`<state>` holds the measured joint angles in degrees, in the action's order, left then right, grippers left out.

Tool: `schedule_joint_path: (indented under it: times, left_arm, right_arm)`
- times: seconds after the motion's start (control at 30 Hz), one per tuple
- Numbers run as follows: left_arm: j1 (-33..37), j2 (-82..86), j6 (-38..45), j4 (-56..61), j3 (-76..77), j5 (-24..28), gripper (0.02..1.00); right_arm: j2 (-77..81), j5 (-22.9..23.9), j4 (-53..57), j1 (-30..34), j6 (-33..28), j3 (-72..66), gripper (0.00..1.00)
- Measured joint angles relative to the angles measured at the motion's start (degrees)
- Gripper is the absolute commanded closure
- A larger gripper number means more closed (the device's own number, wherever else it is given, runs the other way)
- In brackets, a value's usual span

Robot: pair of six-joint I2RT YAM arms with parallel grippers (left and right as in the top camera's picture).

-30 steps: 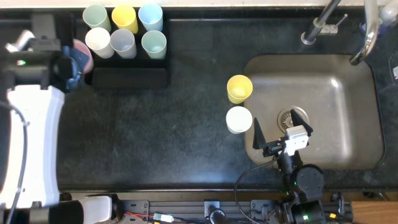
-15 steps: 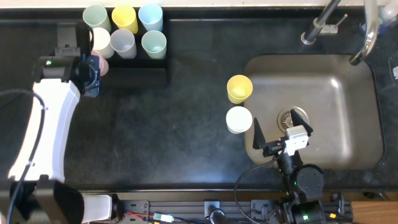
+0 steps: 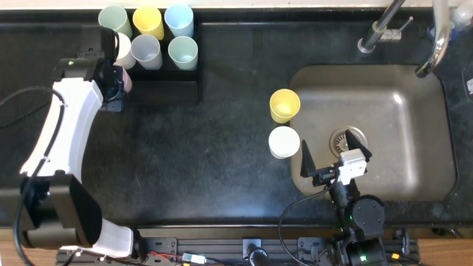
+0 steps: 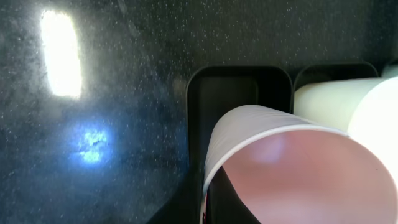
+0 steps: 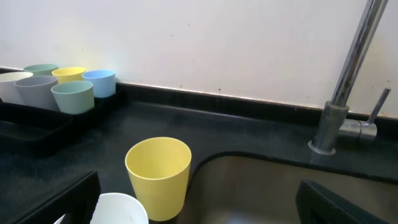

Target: Store Cups

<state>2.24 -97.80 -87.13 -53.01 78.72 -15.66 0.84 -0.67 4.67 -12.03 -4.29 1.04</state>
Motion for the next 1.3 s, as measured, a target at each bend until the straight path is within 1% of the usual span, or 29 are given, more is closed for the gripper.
schedule_joint_path:
  times: [0.27, 0.63, 0.87, 1.3]
  left_arm:
    - [0.5, -3.5, 0.0, 1.8, 0.0, -0.4, 0.982]
    - [3.4, -4.2, 0.1, 2.0, 0.0, -0.5, 0.982]
    - [3.4, -4.2, 0.1, 3.4, 0.0, -0.3, 0.950]
    - [3.4, -5.7, 0.1, 4.2, 0.0, 1.0, 0.941]
  right_arm:
    - [0.0, 0.0, 0.0, 0.0, 0.0, 0.0, 0.003]
    - [0.0, 0.0, 0.0, 0.0, 0.0, 0.0, 0.003]
    - [0.0, 0.0, 0.0, 0.0, 0.0, 0.0, 0.003]
    - [0.0, 0.0, 0.0, 0.0, 0.0, 0.0, 0.003]
